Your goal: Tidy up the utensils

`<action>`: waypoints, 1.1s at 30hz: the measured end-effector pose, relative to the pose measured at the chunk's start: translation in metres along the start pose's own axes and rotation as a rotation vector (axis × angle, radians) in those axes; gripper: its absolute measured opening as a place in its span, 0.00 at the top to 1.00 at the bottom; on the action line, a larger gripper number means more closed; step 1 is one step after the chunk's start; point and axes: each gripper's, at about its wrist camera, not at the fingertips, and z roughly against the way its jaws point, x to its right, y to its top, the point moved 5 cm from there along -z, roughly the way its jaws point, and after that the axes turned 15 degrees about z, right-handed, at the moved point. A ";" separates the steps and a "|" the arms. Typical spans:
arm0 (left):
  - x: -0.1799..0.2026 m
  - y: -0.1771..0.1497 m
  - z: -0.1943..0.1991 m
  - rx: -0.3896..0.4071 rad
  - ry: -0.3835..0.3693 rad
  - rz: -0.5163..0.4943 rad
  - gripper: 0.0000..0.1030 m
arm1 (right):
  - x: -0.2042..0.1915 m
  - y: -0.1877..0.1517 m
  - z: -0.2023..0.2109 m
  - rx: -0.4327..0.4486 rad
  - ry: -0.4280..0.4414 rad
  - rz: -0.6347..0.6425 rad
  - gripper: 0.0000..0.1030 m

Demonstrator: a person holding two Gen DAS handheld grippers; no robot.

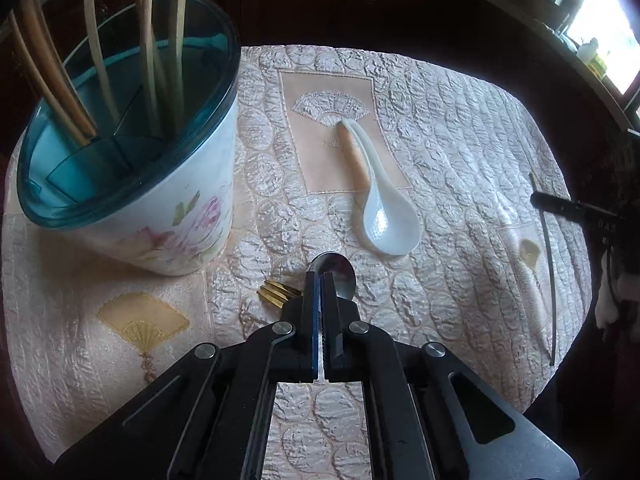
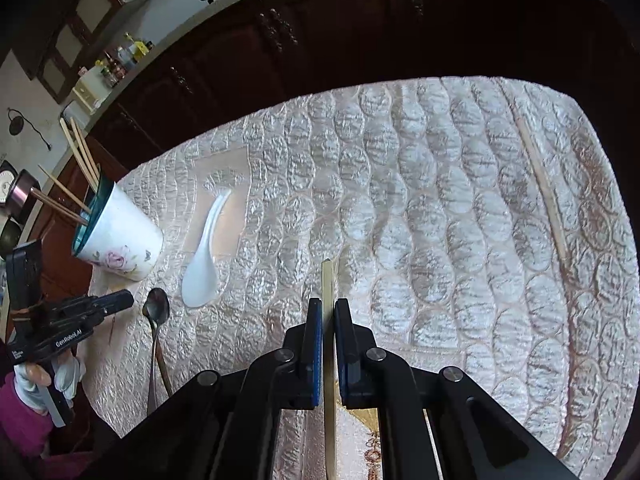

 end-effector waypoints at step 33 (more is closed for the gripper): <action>0.019 0.001 0.002 -0.018 -0.013 -0.143 0.98 | -0.020 0.030 -0.013 0.027 0.050 0.030 0.94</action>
